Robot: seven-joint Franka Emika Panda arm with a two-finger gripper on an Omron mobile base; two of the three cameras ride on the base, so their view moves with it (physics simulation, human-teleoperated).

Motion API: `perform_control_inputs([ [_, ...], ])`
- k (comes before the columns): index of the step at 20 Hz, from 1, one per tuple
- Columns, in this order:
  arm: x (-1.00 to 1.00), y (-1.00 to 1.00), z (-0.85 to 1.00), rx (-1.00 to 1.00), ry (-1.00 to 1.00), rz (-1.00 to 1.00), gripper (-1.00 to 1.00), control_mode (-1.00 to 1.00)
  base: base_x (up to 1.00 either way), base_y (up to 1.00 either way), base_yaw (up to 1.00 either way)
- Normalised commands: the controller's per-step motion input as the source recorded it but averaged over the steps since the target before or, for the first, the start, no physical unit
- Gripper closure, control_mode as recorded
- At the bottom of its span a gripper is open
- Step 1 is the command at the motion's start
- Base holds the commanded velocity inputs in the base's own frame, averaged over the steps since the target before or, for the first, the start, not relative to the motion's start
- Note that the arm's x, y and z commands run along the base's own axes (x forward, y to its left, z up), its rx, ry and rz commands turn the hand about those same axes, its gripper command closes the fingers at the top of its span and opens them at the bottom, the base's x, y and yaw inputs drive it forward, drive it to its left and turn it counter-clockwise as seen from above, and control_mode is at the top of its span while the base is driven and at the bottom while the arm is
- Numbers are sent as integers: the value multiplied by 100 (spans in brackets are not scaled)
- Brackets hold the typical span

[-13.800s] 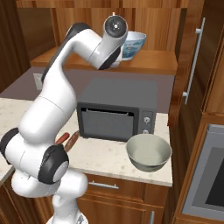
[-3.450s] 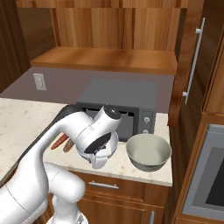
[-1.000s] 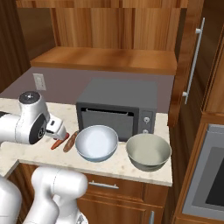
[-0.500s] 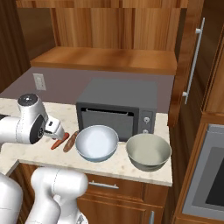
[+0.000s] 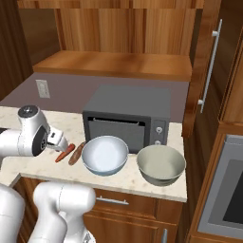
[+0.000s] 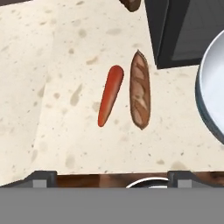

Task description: Pick both bowls and place them on the counter. Then place the carrot in one bowl and place the baguette in the other bowl.

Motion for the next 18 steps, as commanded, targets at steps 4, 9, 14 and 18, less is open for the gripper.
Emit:
perform_control_inputs([
  [4,21,14,-21,-5,2,0,-100,-100,0,0,0],
  [9,23,13,-18,-4,2,0,-100,-100,0,0,0],
  [14,21,3,-16,-5,3,0,-100,-100,0,0,0],
  [18,17,0,-18,-3,3,0,-100,-100,0,0,0],
])
